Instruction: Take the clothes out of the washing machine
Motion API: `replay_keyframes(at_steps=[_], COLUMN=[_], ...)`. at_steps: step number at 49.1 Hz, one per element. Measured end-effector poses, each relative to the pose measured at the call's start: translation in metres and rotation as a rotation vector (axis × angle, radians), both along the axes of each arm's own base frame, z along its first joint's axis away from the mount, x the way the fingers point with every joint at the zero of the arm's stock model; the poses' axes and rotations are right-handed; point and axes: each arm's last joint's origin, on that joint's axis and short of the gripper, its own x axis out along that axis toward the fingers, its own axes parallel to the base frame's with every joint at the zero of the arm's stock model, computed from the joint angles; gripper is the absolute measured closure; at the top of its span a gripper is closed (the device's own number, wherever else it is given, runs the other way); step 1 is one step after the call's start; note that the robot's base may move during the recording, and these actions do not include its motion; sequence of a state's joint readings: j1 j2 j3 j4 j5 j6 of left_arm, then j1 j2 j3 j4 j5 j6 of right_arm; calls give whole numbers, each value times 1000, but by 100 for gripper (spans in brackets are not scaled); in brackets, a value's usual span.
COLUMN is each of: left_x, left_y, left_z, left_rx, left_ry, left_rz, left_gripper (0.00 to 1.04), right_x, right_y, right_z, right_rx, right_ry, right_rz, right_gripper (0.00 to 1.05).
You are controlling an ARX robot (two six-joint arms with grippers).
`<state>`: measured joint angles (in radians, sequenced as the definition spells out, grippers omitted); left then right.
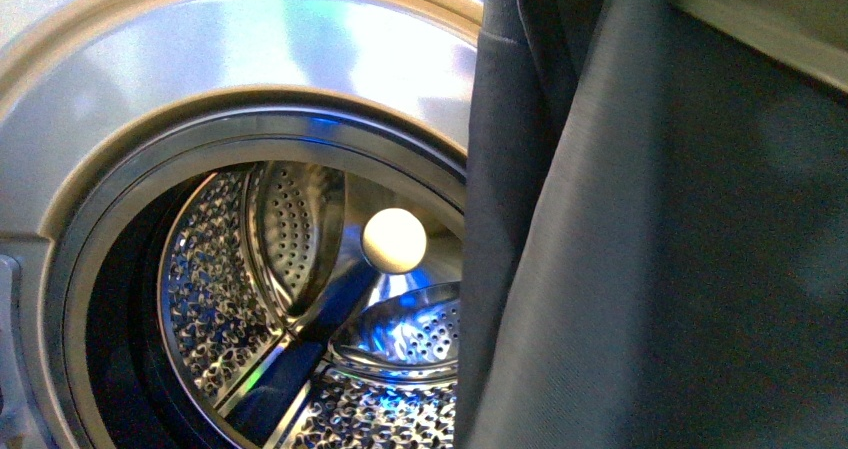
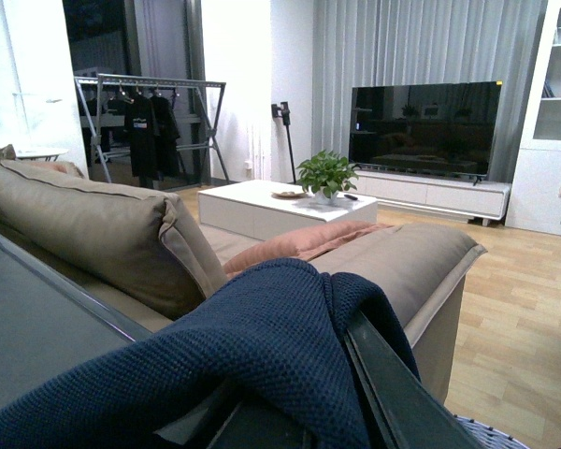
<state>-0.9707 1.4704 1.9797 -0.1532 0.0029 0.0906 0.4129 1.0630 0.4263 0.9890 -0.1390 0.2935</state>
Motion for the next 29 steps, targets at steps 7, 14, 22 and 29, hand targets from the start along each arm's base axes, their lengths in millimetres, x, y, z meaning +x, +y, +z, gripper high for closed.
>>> replay_keyframes(at_steps=[7,14,22,29], left_x=[0,0,0,0], left_y=[0,0,0,0], left_z=[0,0,0,0], left_rx=[0,0,-1,-1], left_ry=[0,0,-1,-1], left_rz=[0,0,0,0], left_gripper=[99,99,99,99], right_x=[11,25,38,44], right_y=[2,6,15,22], right_z=[6,15,22,25], right_rx=[5,13,16,14], right_ry=[-8,-15,-16,-6], right_rz=[-17,-34,-32,-30], right_gripper=[8,8,8,8])
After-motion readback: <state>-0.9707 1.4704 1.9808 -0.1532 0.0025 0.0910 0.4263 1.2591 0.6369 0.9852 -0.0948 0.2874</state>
